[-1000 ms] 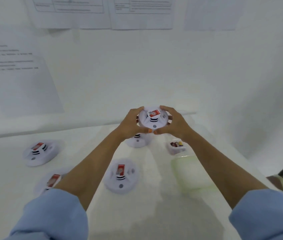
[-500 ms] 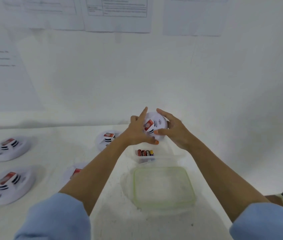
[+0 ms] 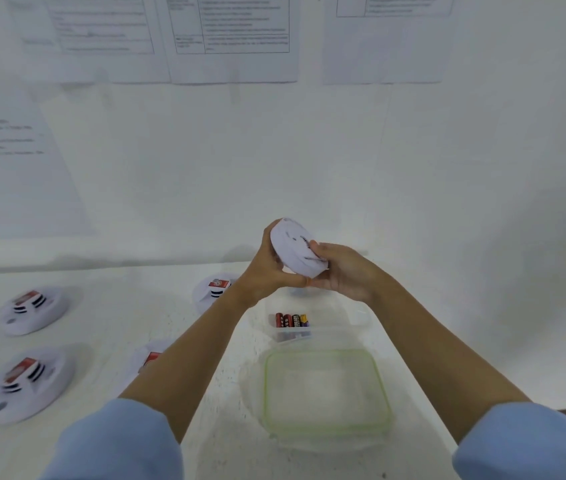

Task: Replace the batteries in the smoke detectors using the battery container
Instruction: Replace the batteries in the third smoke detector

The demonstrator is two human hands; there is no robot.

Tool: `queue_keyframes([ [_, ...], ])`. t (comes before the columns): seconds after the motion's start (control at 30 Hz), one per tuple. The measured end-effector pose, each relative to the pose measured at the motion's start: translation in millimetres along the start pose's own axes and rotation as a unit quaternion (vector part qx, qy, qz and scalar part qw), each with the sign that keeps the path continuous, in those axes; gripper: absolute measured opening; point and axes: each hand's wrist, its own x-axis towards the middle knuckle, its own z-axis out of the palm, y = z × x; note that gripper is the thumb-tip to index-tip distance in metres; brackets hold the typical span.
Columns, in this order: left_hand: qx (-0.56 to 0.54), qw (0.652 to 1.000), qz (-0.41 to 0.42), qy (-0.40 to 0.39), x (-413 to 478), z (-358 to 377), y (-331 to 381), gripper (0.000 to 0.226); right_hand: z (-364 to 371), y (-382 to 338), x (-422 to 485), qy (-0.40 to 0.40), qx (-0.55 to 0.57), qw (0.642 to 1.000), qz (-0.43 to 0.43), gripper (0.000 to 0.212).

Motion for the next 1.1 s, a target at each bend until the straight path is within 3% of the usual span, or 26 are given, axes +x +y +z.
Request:
queue_keyframes([
  [0.13,-0.001,0.998,0.039,0.045,-7,4,-4,0.111,5,-4,1,0.076,0.013,0.996,-0.049,0.020],
  [0.27,0.006,0.995,0.072,0.065,-11,8,-9,0.112,8,2,0,0.134,-0.017,0.989,-0.065,0.034],
  [0.67,0.002,0.993,0.064,0.102,-18,17,-9,0.110,18,19,-11,0.148,0.012,0.986,-0.071,0.042],
  [0.83,0.013,0.993,0.070,0.095,-20,14,-12,0.103,11,13,-16,0.141,-0.086,0.985,-0.056,0.043],
  [0.93,0.020,0.995,0.067,0.073,-19,9,-14,0.100,2,5,-17,0.167,-0.249,0.942,-0.149,0.058],
  [1.0,0.022,0.996,0.065,0.062,-19,7,-15,0.101,-1,-4,-19,0.134,-0.355,0.901,-0.212,0.065],
  [1.1,0.026,0.996,0.069,0.043,-18,6,-15,0.101,4,-15,-19,0.058,-0.494,0.839,-0.221,0.070],
])
